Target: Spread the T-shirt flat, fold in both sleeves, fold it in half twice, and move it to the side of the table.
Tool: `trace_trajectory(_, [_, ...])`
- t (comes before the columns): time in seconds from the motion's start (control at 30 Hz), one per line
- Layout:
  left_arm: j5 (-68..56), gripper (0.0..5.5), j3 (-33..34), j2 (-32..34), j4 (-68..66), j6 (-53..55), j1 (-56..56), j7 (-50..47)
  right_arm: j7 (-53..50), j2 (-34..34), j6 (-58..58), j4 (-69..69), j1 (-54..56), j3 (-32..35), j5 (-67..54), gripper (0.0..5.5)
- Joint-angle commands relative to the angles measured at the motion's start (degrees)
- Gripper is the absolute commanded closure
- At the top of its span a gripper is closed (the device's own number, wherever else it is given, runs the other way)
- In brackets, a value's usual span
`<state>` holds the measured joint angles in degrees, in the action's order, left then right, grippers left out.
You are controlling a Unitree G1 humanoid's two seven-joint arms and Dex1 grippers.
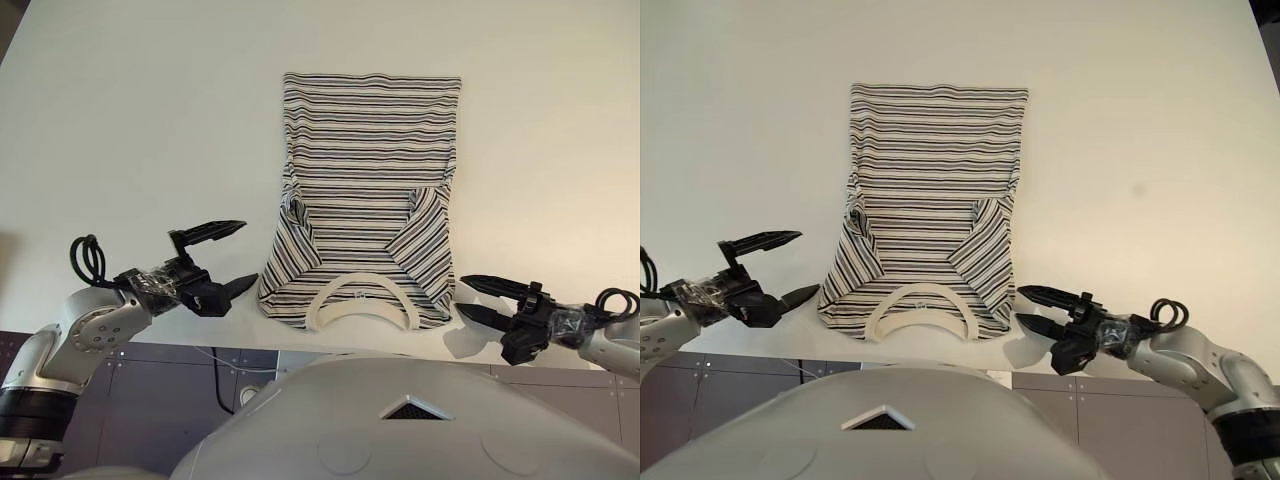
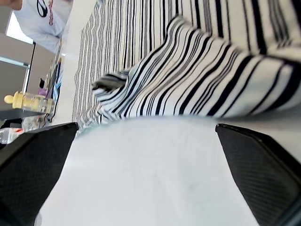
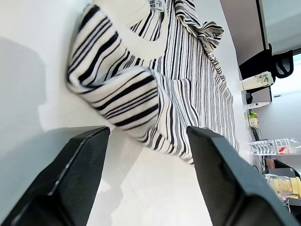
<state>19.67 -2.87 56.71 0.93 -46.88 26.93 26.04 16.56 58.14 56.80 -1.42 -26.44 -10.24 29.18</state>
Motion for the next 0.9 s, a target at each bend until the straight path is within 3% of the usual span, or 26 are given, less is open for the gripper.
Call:
trace_trajectory(0.03, [3.97,0.00,-5.62,2.43,-1.70,0.07,2.75,5.79,4.62,-0.25,-2.86,-1.22,1.97,-2.01,-1.20,2.47])
trace_trajectory(0.27, [5.59,0.00,-10.04,4.06,-1.54,-2.45,1.91,6.73,8.42,-0.36,-1.98,-0.57,5.81,-4.71,-2.41,2.47])
trace_trajectory(0.47, [6.78,1.25,-13.35,5.40,-3.22,-4.66,-0.40,7.36,10.42,-1.09,-0.14,1.83,9.41,-7.74,-2.25,2.44])
trace_trajectory(0.9, [6.59,3.64,-15.57,4.57,-8.12,-3.28,-3.63,6.48,11.65,-1.47,0.12,2.03,10.37,-9.15,-2.01,4.87])
